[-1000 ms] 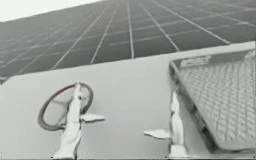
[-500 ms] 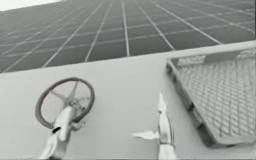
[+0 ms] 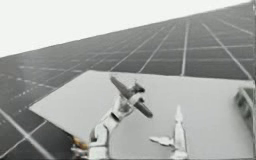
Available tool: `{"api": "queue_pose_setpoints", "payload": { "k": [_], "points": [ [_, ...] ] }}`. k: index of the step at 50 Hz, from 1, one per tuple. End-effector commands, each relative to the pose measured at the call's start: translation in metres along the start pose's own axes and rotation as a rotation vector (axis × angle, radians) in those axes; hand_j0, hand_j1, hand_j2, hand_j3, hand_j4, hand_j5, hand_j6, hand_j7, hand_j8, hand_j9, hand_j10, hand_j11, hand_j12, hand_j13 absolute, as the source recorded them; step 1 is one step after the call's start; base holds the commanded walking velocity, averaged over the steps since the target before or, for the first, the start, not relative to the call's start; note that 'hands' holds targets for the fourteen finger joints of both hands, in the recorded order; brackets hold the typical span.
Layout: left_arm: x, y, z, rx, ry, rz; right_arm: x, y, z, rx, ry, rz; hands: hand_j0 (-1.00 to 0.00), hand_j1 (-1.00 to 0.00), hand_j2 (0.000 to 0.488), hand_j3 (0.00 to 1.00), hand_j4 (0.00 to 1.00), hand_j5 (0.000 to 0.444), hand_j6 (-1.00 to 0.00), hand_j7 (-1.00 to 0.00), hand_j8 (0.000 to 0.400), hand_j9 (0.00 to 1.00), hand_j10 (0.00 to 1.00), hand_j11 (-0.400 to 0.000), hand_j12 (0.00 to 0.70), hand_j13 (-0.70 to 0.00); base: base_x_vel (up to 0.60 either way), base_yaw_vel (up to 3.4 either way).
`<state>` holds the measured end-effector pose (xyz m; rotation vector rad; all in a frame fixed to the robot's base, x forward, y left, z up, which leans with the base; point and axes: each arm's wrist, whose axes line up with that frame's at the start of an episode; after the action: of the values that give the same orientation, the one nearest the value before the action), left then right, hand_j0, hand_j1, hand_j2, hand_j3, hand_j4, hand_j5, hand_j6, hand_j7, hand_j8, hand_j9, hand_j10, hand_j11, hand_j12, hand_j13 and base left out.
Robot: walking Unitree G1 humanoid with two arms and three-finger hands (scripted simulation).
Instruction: Pick up and drop off the object
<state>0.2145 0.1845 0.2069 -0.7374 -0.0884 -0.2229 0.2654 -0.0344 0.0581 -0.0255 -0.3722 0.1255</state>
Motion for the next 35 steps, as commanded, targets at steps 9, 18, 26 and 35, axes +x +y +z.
{"api": "queue_pose_setpoints", "payload": {
  "k": [9,18,26,35],
  "points": [
    [-0.006,-0.023,-0.032,-0.198,0.111,-0.099,0.044,0.054,0.005,-0.246,-0.354,-0.28,-1.0,-1.0,0.0,0.0,0.0,0.0,-1.0,-1.0,0.4,0.0,0.0,0.0,0.7,0.0,0.0,0.0],
    [-0.008,-0.021,-0.039,-0.174,0.133,-0.069,0.051,0.014,-0.009,-0.227,-0.248,-0.084,-1.0,-1.0,0.0,1.0,1.0,0.0,-1.0,-1.0,0.4,1.0,1.0,-0.4,0.7,-0.7,0.0,0.0],
    [-0.018,0.0,-0.05,-0.103,0.201,0.02,0.046,-0.023,0.006,0.254,0.071,-0.379,-1.0,-1.0,0.0,1.0,1.0,0.0,-1.0,-1.0,0.4,1.0,1.0,-0.4,0.7,-0.7,0.0,0.0],
    [0.015,0.035,-0.084,0.024,0.415,0.149,0.012,-0.047,-0.006,0.23,-0.001,-0.775,0.0,0.0,0.0,1.0,1.0,0.0,0.0,0.0,0.0,1.0,1.0,-0.4,0.0,-0.7,0.0,0.0]
  ]
}}
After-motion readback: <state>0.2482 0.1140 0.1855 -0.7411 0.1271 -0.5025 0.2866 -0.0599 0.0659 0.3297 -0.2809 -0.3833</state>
